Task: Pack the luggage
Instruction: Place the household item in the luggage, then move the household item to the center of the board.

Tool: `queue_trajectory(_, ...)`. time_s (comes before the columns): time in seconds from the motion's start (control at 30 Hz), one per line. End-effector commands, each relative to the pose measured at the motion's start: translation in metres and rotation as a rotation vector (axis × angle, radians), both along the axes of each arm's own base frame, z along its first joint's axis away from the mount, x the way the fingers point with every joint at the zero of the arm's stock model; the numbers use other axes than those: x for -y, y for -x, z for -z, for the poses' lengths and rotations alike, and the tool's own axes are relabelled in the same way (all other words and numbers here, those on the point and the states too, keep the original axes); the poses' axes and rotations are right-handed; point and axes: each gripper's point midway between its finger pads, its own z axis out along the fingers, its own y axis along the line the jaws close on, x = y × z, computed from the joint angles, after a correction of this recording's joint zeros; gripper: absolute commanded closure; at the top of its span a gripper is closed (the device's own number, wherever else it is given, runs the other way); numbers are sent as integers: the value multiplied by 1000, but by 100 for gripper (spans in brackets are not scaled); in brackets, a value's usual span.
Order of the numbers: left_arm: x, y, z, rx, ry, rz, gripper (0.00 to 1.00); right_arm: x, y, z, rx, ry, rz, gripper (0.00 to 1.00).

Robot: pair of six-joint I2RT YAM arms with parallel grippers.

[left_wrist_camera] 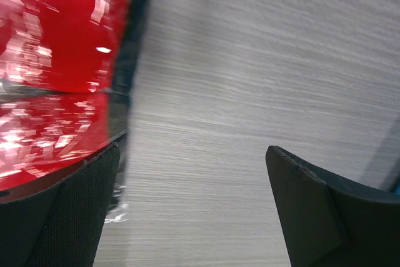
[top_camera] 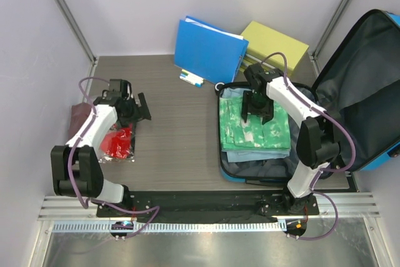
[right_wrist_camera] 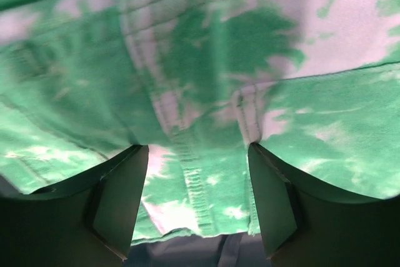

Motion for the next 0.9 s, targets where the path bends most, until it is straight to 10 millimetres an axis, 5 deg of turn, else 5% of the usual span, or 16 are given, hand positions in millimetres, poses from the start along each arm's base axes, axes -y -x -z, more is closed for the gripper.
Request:
queue_trajectory(0.0, -45, 0, -35, 67, -243, -11, 0, -20, -24, -38, 112, -48, -10, 28)
queue_trajectory(0.23, -103, 12, -34, 15, -415, -130, 2, -48, -37, -93, 233, -173, -12, 28)
queue_trajectory(0.5, -125, 7, -3, -81, -449, -171, 22, -59, -36, -112, 278, -221, -42, 28)
queue_trajectory(0.7, -106, -4, 31, -148, -329, -126, 34, -57, -33, -117, 295, -224, -53, 28)
queue_trajectory(0.87, -64, -6, 49, -164, -177, -90, 34, -58, -35, -124, 315, -229, -61, 29)
